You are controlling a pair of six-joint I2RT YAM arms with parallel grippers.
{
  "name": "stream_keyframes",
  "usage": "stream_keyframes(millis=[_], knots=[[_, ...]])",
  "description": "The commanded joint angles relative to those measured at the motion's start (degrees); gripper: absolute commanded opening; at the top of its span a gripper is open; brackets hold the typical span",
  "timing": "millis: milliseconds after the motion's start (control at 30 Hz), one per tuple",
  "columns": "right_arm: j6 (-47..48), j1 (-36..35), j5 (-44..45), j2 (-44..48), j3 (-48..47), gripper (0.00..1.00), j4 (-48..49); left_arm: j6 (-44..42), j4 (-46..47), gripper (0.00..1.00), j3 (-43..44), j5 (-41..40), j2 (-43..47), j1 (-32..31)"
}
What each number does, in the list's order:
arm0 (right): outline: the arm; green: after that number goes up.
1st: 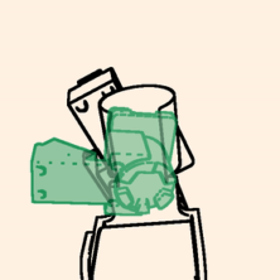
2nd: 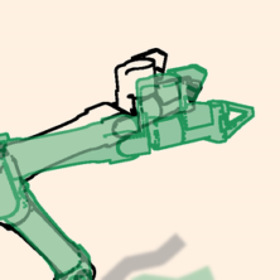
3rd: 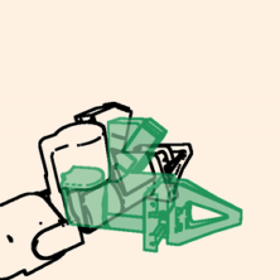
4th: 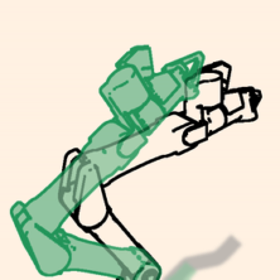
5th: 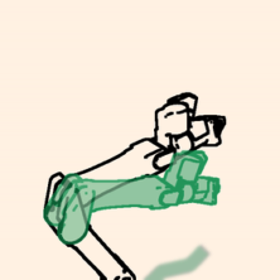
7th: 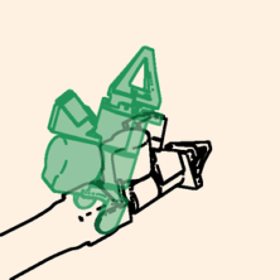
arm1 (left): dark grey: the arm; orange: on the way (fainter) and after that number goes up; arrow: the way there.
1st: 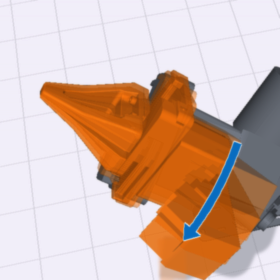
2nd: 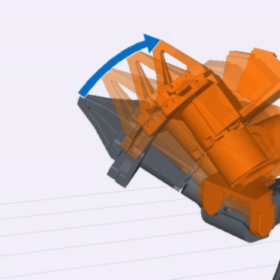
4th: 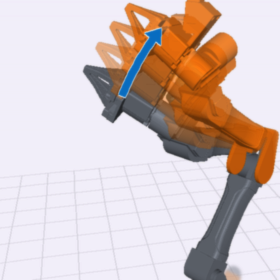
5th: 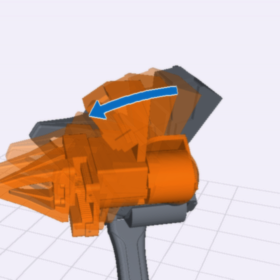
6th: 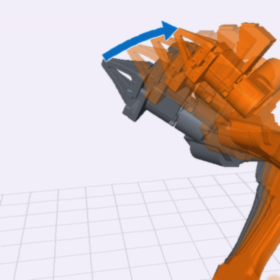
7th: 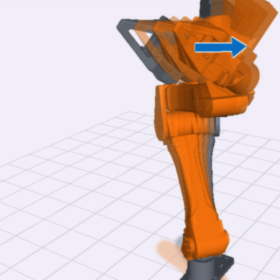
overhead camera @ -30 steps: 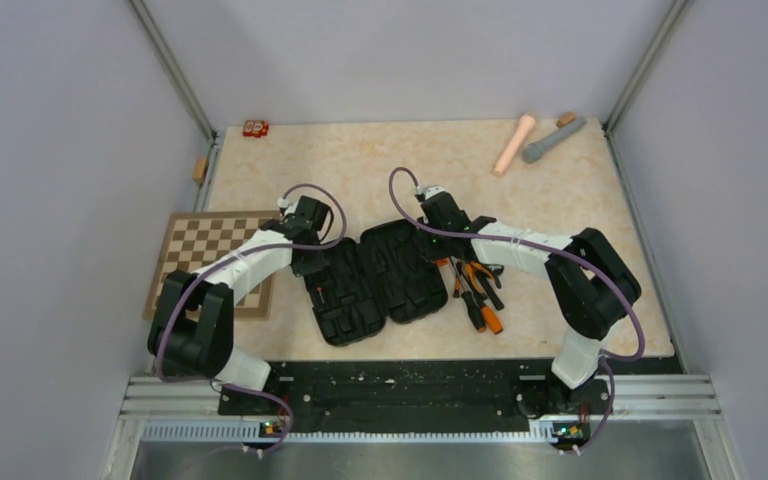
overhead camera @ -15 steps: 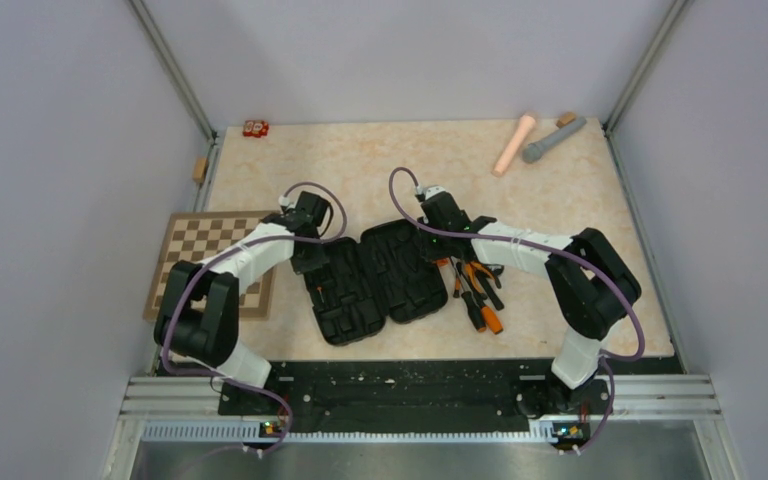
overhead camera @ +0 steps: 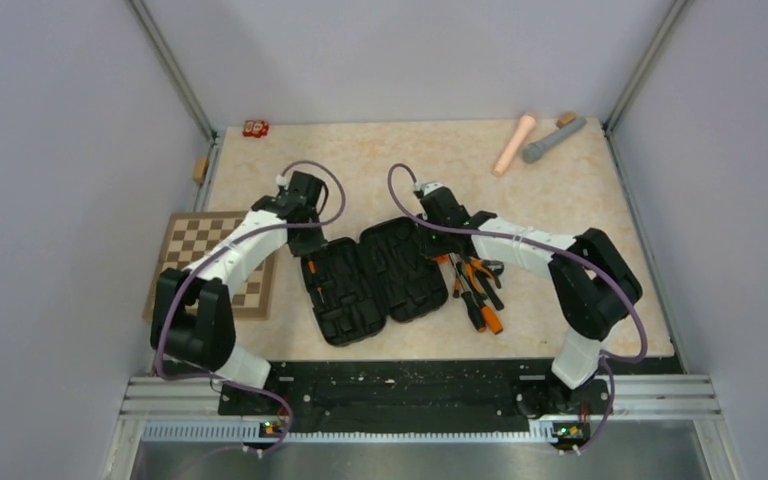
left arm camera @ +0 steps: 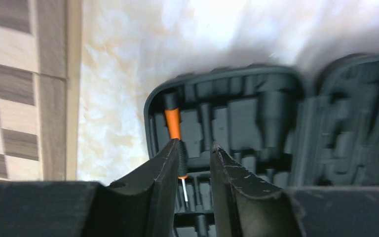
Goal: Pack the tool kit
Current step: Adjust the toolbox at the center of the board.
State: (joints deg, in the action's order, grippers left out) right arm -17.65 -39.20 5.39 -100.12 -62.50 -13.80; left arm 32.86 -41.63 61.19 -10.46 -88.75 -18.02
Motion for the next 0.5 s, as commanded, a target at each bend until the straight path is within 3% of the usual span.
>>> stream_keyframes(millis=[0,133,267,467], knots=[[1.3,0.6,-1.3,4.5,-8.3,0.2,-0.6,-3.5,-0.2,0.41,8.5,-3.7,9.8,1.4],[2.4,0.8,0.6,6.0,-11.8,0.35,-3.4,-5.6,2.3,0.57,7.8,-7.1,19.3,1.9],[3.0,1.8,2.4,9.1,-11.5,0.48,-5.5,-7.1,7.1,0.7,0.2,-9.5,30.2,2.0],[2.8,2.6,4.5,14.8,-5.3,0.48,-10.4,-8.5,11.1,0.79,-10.8,-12.6,46.4,2.0]])
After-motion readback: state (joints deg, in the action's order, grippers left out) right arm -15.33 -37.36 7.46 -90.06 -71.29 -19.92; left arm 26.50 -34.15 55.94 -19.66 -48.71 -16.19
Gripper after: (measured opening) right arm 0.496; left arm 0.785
